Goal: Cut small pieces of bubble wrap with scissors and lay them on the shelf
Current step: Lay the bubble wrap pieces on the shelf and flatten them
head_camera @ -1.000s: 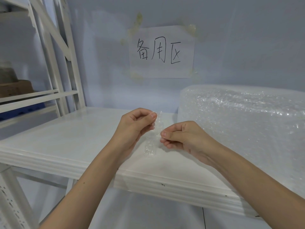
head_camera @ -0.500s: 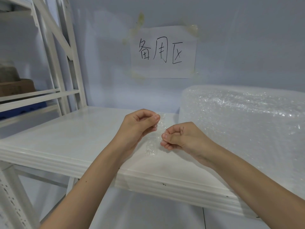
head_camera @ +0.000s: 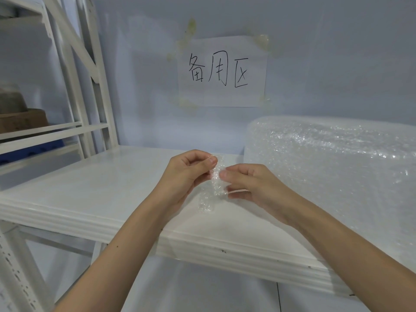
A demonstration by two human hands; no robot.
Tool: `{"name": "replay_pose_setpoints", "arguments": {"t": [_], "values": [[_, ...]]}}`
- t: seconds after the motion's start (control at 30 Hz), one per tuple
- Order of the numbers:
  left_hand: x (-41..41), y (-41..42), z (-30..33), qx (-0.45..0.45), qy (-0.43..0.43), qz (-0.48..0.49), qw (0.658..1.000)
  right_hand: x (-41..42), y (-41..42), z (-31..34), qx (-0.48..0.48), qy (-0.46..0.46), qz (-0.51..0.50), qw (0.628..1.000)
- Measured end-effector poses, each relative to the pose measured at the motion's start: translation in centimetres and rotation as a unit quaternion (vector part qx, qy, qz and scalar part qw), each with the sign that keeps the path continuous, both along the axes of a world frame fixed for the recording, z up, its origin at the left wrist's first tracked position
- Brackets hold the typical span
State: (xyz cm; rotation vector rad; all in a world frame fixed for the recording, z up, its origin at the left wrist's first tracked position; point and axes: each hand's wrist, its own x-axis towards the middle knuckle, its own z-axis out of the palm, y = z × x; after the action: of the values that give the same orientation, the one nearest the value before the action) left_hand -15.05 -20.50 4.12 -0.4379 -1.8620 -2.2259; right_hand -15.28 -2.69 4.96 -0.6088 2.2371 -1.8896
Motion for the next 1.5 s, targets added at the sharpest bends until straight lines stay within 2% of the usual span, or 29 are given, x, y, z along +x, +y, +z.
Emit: {"name": "replay_pose_setpoints", "arguments": {"t": [0.13,0.37,0.57,0.73,0.97,1.03,1.07,1.13,1.17,1.23,1.37,1.43,1.5], "values": [[0.0,0.0,0.0,-0.007,0.003,-0.006,1.0,-0.1,0.0,0.5,-0.09,-0.08,0.003,0.993],[0.3,0.1,0.1,-0.035,-0.005,-0.007,0.999,-0.3,-0.1,0.0,-0.054,0.048,-0.042,0.996],[0.3,0.2,0.1,-0.038,-0.009,-0.01,0.999,-0.6,-0.1,0.0,-0.064,0.049,-0.043,0.996],[0.4,0.1,0.4,-0.005,0.0,-0.011,1.0,-0.9,0.0,-0.2,-0.083,0.032,-0.025,0.996],[-0.6,-3.4,2.1,0.068,-0.002,0.09,0.994,-1.4,-0.3,-1.9,0.032,0.027,-0.09,0.995],[-1.0,-5.2,1.9,-0.007,0.018,0.177,0.984,-1.7,-0.3,-2.3,0.109,0.057,-0.127,0.984],[-1.2,-5.8,1.4,-0.098,0.031,0.244,0.964,-1.8,-0.4,-2.4,0.147,0.077,-0.143,0.976],[-1.4,-6.3,0.2,-0.286,0.044,0.351,0.89,-1.7,-0.5,-2.6,0.195,0.107,-0.159,0.962],[-1.4,-6.3,-0.3,-0.336,0.04,0.376,0.863,-1.7,-0.6,-2.6,0.209,0.119,-0.164,0.957],[-1.5,-6.3,-0.7,-0.357,0.034,0.388,0.849,-1.7,-0.8,-2.6,0.237,0.147,-0.175,0.944],[-1.7,-6.4,-0.5,-0.365,0.042,0.382,0.848,-1.5,-1.0,-2.7,0.269,0.187,-0.177,0.928],[-1.5,-6.4,-0.5,-0.349,0.045,0.364,0.863,-1.4,-1.0,-2.6,0.281,0.203,-0.179,0.921],[-1.3,-6.6,-0.6,-0.305,0.045,0.322,0.895,-1.4,-1.0,-2.6,0.288,0.211,-0.181,0.916]]}}
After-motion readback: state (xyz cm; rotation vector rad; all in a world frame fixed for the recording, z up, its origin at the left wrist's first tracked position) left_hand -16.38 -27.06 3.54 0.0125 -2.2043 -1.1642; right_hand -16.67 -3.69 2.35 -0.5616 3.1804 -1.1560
